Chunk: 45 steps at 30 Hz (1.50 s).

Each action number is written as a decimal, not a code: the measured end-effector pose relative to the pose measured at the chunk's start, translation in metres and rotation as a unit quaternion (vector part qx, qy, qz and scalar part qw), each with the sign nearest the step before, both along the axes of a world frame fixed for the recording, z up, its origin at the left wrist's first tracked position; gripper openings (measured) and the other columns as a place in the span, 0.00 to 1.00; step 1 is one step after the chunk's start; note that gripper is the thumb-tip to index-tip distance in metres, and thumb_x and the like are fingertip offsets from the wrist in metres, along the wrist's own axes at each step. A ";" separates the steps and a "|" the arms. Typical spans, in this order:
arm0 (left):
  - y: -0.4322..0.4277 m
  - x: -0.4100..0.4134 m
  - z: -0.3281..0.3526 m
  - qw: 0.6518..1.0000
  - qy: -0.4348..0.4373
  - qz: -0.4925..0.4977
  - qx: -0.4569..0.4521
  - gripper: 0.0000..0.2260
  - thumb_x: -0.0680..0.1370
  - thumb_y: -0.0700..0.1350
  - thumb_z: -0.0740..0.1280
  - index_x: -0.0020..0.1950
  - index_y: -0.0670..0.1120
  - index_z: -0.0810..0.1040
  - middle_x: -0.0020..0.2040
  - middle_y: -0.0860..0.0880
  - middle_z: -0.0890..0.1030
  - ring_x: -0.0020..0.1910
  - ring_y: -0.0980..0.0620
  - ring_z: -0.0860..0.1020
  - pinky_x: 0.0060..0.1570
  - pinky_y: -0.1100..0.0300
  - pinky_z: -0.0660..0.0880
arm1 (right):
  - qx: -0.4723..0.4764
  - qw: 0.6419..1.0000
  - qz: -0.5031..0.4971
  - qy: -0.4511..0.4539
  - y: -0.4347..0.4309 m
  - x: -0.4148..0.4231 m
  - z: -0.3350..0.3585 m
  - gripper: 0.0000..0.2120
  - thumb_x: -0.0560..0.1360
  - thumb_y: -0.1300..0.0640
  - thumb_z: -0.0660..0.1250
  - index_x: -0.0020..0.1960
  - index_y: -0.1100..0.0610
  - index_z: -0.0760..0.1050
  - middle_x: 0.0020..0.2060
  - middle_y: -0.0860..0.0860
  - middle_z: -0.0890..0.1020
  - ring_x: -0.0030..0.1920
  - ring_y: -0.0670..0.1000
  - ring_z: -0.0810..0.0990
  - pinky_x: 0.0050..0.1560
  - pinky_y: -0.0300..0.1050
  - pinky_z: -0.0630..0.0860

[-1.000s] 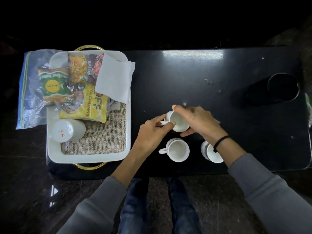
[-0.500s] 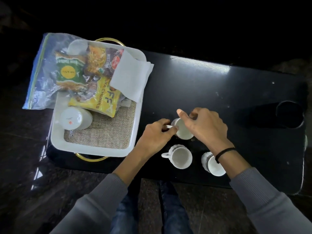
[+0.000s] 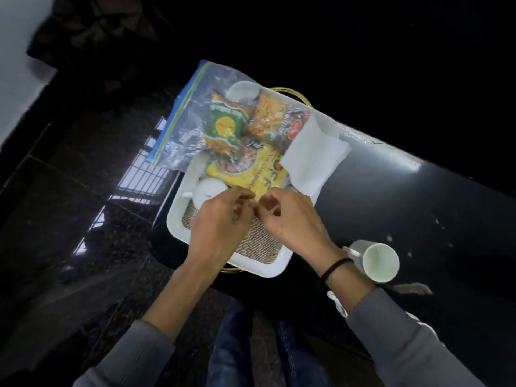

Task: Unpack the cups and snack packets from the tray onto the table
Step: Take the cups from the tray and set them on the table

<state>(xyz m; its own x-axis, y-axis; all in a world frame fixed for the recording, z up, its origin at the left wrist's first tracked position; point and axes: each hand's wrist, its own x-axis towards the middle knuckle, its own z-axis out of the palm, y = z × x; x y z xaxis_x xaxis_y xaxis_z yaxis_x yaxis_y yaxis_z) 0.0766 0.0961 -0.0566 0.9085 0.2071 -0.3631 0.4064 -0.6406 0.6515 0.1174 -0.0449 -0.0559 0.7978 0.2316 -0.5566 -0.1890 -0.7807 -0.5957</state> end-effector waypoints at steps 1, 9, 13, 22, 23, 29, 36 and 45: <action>0.012 -0.001 -0.001 0.999 -0.021 0.009 0.039 0.10 0.79 0.43 0.67 0.57 0.54 0.83 0.50 0.56 0.86 0.46 0.54 0.82 0.44 0.54 0.80 | 0.017 1.000 0.012 0.003 0.012 0.002 -0.003 0.10 0.78 0.49 0.70 0.54 0.54 0.81 0.51 0.50 0.85 0.50 0.53 0.83 0.52 0.53 0.82; 0.080 -0.015 -0.031 0.989 -0.039 -0.031 0.140 0.26 0.71 0.30 0.67 0.68 0.45 0.76 0.60 0.48 0.79 0.59 0.46 0.75 0.45 0.48 0.78 | 0.040 0.997 0.065 -0.002 0.054 0.005 -0.023 0.30 0.71 0.51 0.78 0.70 0.50 0.71 0.66 0.49 0.80 0.64 0.52 0.79 0.62 0.56 0.78; 0.092 -0.018 -0.043 0.995 -0.030 -0.046 0.085 0.20 0.76 0.30 0.68 0.68 0.41 0.77 0.61 0.44 0.82 0.59 0.41 0.81 0.54 0.41 0.80 | 0.034 0.997 0.069 -0.002 0.052 0.004 -0.031 0.34 0.70 0.48 0.79 0.72 0.46 0.70 0.68 0.47 0.79 0.65 0.52 0.78 0.64 0.56 0.77; 0.110 -0.010 -0.043 0.979 -0.165 -0.097 0.066 0.11 0.76 0.32 0.73 0.58 0.39 0.85 0.51 0.44 0.88 0.46 0.51 0.86 0.49 0.59 0.82 | 0.077 0.995 0.062 0.000 0.038 0.005 -0.033 0.35 0.69 0.44 0.79 0.73 0.42 0.71 0.64 0.42 0.82 0.50 0.35 0.80 0.50 0.37 0.70; 0.109 -0.009 -0.042 0.979 -0.175 -0.086 0.053 0.11 0.76 0.31 0.73 0.57 0.38 0.85 0.50 0.45 0.88 0.45 0.56 0.85 0.49 0.67 0.80 | 0.095 0.994 0.047 0.007 0.035 0.005 -0.029 0.35 0.69 0.44 0.80 0.73 0.41 0.72 0.64 0.41 0.82 0.49 0.34 0.80 0.50 0.34 0.71; 0.089 0.003 -0.018 0.986 -0.083 0.035 -0.138 0.14 0.78 0.42 0.73 0.51 0.63 0.86 0.42 0.69 0.85 0.43 0.66 0.85 0.45 0.70 0.81 | 0.205 0.976 -0.070 0.036 0.005 0.007 -0.004 0.28 0.72 0.41 0.77 0.71 0.41 0.75 0.59 0.38 0.84 0.55 0.36 0.83 0.59 0.39 0.79; 0.031 0.028 -0.001 0.915 0.034 0.114 -0.386 0.09 0.80 0.39 0.70 0.47 0.47 0.89 0.40 0.48 0.87 0.42 0.50 0.87 0.43 0.58 0.84 | 0.296 0.933 -0.201 0.049 -0.047 0.010 0.004 0.22 0.77 0.41 0.72 0.70 0.43 0.78 0.63 0.41 0.84 0.62 0.40 0.82 0.60 0.43 0.82; -0.060 0.042 0.012 0.840 0.175 0.149 -0.492 0.09 0.77 0.36 0.71 0.40 0.37 0.88 0.40 0.42 0.87 0.39 0.49 0.87 0.39 0.63 0.83 | 0.377 0.877 -0.297 0.032 -0.137 -0.019 0.015 0.21 0.76 0.48 0.75 0.69 0.44 0.79 0.61 0.46 0.86 0.62 0.48 0.84 0.55 0.43 0.84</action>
<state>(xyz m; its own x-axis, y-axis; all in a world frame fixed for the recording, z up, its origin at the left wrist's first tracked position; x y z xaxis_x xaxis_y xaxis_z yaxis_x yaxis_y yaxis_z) 0.1182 0.0366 -0.0449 0.6709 -0.1507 -0.7261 0.7306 0.3018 0.6125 0.0983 -0.1815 -0.0407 0.8747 0.1080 -0.4725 -0.4813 0.0783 -0.8730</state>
